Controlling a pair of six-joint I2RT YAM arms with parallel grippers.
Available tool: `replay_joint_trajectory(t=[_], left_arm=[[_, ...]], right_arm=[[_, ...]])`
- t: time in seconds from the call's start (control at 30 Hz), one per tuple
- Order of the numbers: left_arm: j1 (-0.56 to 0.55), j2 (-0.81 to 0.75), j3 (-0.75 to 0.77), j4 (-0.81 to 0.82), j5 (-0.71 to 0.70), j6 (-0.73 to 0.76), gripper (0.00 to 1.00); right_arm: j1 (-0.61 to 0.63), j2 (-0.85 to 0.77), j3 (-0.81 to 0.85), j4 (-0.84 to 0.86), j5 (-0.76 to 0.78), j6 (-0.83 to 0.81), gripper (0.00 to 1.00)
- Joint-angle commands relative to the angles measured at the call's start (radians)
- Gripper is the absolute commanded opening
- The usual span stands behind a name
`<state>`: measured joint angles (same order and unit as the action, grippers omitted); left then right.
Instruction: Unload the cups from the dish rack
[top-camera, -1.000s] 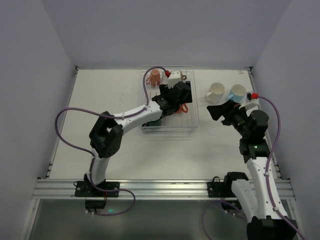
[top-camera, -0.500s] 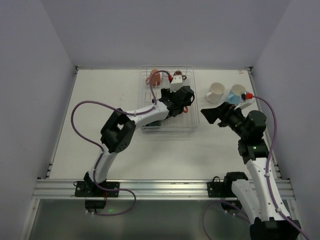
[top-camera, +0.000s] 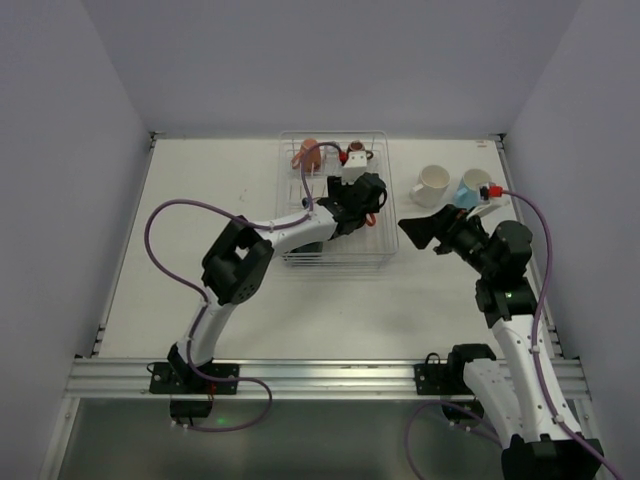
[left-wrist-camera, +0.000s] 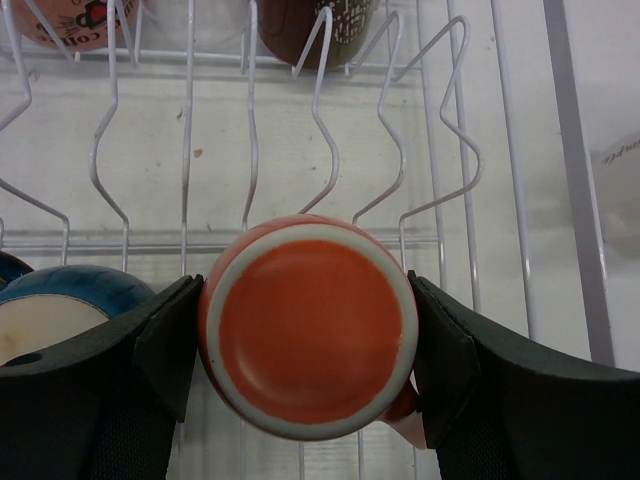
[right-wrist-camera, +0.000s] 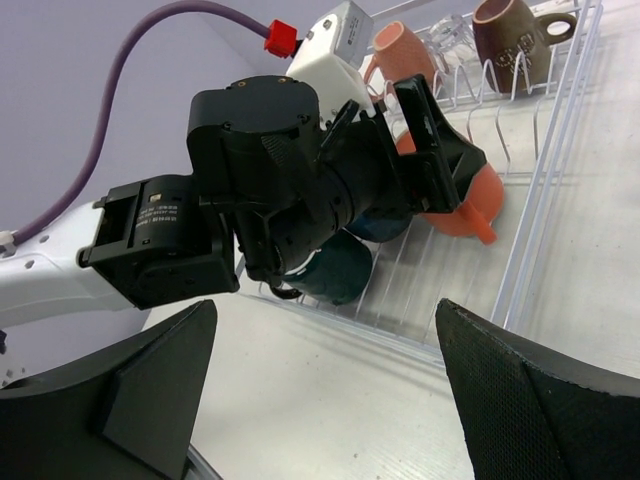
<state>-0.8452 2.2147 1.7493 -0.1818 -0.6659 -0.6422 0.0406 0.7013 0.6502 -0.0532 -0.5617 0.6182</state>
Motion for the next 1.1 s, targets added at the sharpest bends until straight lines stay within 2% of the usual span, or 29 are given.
replay_joint_trajectory(t=[0.0,0.2,0.33,0.43,0.47,0.57,0.63,0.77,1.07], left_arm=[[-0.008,-0.116,-0.026,0.136,0.014,0.022,0.34],[-0.018,-0.341,-0.177,0.339,0.159,0.056,0.28],[-0.018,-0.564,-0.438,0.481,0.285,0.044,0.26],[-0.017,-0.755,-0.581,0.579,0.368,0.024,0.24],[-0.017,-0.848,-0.673,0.632,0.39,0.021,0.23],[-0.005,-1.004,-0.813,0.7,0.498,-0.002,0.22],[0.003,-1.056,-0.852,0.766,0.589,-0.022,0.22],[0.005,-1.157,-0.918,0.838,0.635,-0.042,0.21],[0.015,-1.144,-0.958,0.936,0.744,-0.112,0.15]], right_arm=[[0.008,0.007,0.017,0.044,-0.023,0.02,0.93],[0.01,-0.019,0.002,0.059,0.002,0.067,0.92],[0.01,-0.026,-0.044,0.165,-0.015,0.158,0.91],[0.01,-0.019,-0.078,0.254,-0.041,0.251,0.91],[0.01,-0.016,-0.086,0.277,-0.055,0.297,0.91],[0.015,-0.003,-0.115,0.389,-0.09,0.392,0.9],[0.03,0.01,-0.135,0.494,-0.139,0.439,0.9],[0.102,0.04,-0.168,0.692,-0.201,0.56,0.89],[0.211,0.156,-0.179,1.056,-0.237,0.713,0.86]])
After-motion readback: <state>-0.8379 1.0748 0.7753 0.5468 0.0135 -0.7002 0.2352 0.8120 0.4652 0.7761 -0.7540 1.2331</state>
